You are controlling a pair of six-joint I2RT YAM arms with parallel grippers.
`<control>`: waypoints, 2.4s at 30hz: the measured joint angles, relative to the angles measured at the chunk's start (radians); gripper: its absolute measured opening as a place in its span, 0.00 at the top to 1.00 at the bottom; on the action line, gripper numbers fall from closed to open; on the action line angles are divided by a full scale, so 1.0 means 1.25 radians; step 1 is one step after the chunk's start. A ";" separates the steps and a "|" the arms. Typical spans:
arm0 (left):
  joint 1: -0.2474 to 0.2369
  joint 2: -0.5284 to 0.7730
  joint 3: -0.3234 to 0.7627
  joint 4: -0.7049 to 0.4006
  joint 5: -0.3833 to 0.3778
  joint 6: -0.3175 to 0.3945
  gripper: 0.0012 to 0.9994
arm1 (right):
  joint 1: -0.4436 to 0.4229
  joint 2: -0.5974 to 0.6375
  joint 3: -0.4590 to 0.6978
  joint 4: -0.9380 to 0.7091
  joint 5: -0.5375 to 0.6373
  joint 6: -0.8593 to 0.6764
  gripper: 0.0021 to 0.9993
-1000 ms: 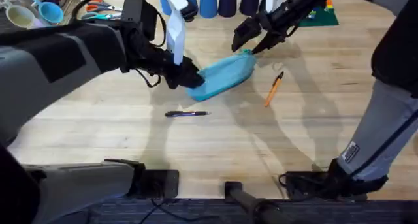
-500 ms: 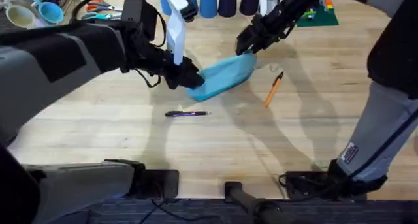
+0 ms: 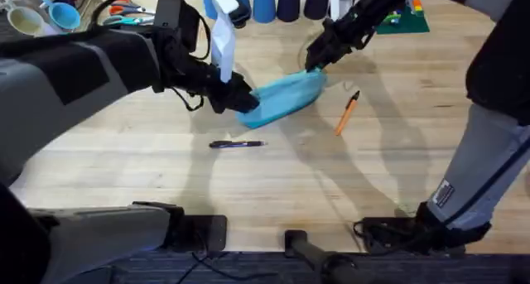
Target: Unzip the bag, pick up the pens from the table one at a time and place them inside, then zip the bag closed.
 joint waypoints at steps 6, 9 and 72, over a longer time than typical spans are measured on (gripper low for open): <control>0.000 0.000 0.000 0.000 0.000 0.000 0.96 | -0.002 0.000 0.000 -0.008 0.000 0.000 0.97; 0.000 0.000 0.000 0.000 -0.001 0.000 0.96 | -0.006 0.000 0.004 -0.032 0.000 0.000 0.97; -0.001 0.000 0.000 0.014 -0.011 0.000 0.96 | -0.026 0.001 0.293 -0.227 -0.019 -0.008 0.97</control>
